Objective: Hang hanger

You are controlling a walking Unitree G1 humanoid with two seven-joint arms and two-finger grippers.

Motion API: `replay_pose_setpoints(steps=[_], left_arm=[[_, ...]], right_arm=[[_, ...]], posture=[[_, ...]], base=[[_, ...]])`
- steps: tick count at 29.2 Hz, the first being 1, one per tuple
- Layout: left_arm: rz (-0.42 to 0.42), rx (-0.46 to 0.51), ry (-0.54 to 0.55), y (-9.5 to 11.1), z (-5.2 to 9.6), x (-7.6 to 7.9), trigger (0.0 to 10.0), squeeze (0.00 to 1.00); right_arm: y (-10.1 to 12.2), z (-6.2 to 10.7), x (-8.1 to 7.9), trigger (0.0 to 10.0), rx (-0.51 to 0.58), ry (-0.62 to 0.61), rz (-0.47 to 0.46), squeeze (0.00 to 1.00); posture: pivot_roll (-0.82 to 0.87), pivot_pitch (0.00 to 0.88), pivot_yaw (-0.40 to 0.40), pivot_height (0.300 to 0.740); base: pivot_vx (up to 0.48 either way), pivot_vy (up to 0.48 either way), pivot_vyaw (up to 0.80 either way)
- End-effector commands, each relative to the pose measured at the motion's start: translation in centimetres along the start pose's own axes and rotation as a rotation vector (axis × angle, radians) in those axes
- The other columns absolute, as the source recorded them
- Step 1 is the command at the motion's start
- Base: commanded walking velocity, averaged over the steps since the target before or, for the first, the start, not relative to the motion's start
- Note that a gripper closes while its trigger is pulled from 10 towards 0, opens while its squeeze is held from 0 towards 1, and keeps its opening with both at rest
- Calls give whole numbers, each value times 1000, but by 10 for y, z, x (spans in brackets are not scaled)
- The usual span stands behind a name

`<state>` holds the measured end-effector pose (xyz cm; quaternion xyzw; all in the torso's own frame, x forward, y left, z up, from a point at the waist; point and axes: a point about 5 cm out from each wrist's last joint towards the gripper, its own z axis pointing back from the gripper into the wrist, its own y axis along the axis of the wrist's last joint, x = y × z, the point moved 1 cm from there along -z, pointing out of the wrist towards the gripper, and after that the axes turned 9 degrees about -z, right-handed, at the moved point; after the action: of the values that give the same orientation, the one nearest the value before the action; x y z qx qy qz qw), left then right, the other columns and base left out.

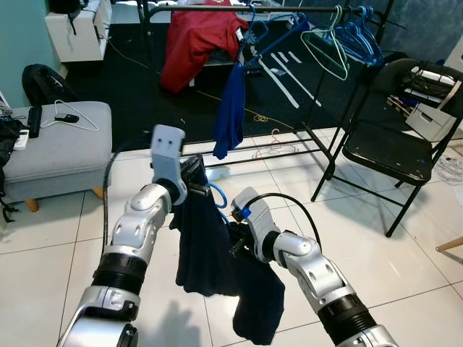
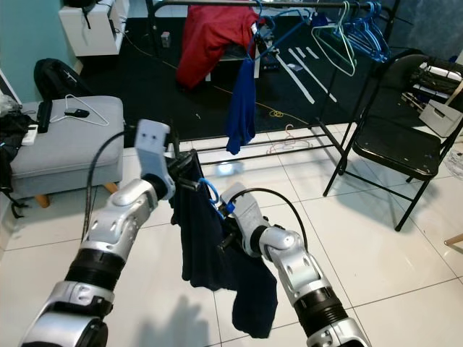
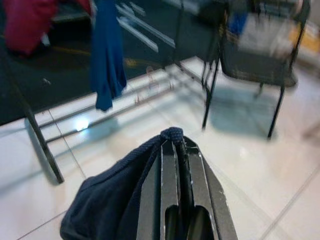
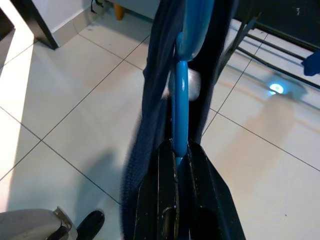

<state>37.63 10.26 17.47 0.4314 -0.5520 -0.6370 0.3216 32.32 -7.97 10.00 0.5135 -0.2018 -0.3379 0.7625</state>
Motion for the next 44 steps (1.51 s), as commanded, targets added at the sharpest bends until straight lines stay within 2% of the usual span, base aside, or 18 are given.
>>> replay_pose_setpoints(steps=[1, 2, 3, 4, 7, 8, 11, 12, 15, 17, 18, 19, 33, 35, 38, 40, 42, 44], left_arm=[[-37, -24, -61, -4, -4, 11, 0, 0], [-45, -34, -123, -7, -5, 22, 1216, 0], [-45, -34, -123, -7, -5, 22, 1216, 0], [-39, -27, -133, -6, -5, 23, 2431, 0], [-36, -20, -139, -5, -4, 23, 3216, 0], [-33, -15, -138, -5, -3, 22, 10000, 0], [-26, -10, -123, -7, 2, 17, 10000, 0], [-18, -5, -116, -8, 4, 14, 10000, 996], [-13, 1, -107, -8, 7, 11, 10000, 1000], [-18, 0, -95, -8, 8, 9, 10000, 1000], [-23, -1, -88, -9, 10, 7, 10000, 173], [-24, 1, -85, -9, 12, 6, 10000, 0], [-16, 105, -39, 4, 17, -5, 10000, 0], [-154, -47, -31, -22, 23, -8, 10000, 0], [-46, -130, 69, -46, 32, -14, 10000, 0], [-46, -130, 69, -46, 32, -14, 10000, 0], [6, -148, 193, -60, 44, -23, 10000, 0], [6, -148, 193, -60, 44, -23, 10000, 0]], right_arm=[[-1, 0, -2, 10000, -8, 15, -1, 0], [-2, 1, -2, 10000, -12, 17, 1, 0], [-2, 1, -2, 10000, -12, 17, 1, 0], [-2, 1, -2, 10000, -13, 17, 2, 0], [-3, 2, -2, 10000, -14, 17, 3, 0], [-4, 2, -2, 10000, -17, 18, 4, 0], [-5, 1, -3, 10000, -21, 23, 6, 0], [-5, 1, -4, 10000, -21, 25, 6, 0], [-4, 0, -4, 10000, -20, 27, 7, 0], [-4, 0, -4, 10000, -21, 27, 8, 0], [-4, 0, -4, 10000, -21, 27, 9, 0], [-5, 0, -4, 10000, -24, 28, 10, 0], [-5, 1, -2, 10000, -23, 20, 12, 0], [-5, 1, 6, 10000, 22, -53, -2, 0], [1, 6, 23, 10000, 157, -208, -78, 0], [1, 6, 23, 10000, 157, -208, -78, 0], [1, 22, 51, 10000, 275, -428, -200, 0], [1, 22, 51, 10000, 275, -428, -200, 0]], posture=[[-71, 86, -45, 740], [-72, 86, -43, 740], [-72, 86, -43, 740], [-72, 88, -42, 740], [-72, 88, -42, 740], [-72, 88, -42, 740], [-66, 89, -44, 740], [-65, 88, -45, 740], [-66, 89, -45, 740], [-65, 89, -46, 740], [-63, 90, -48, 740], [-63, 90, -48, 740], [-63, 87, -48, 740], [-62, 85, -40, 740], [-65, 86, -40, 740], [-65, 86, -40, 740], [-54, 88, -50, 740], [-54, 88, -50, 740]], base=[[0, 0, 0], [0, 0, 0], [0, 0, 0], [0, 0, 0], [0, 0, 0], [0, 0, 0], [0, 0, 0], [0, 0, 0], [0, 0, 0], [0, 0, 0], [0, 0, 0], [0, 0, 0], [0, 0, 0], [0, 0, 0], [0, 0, 0], [0, 0, 0], [0, 0, 0], [0, 0, 0]])
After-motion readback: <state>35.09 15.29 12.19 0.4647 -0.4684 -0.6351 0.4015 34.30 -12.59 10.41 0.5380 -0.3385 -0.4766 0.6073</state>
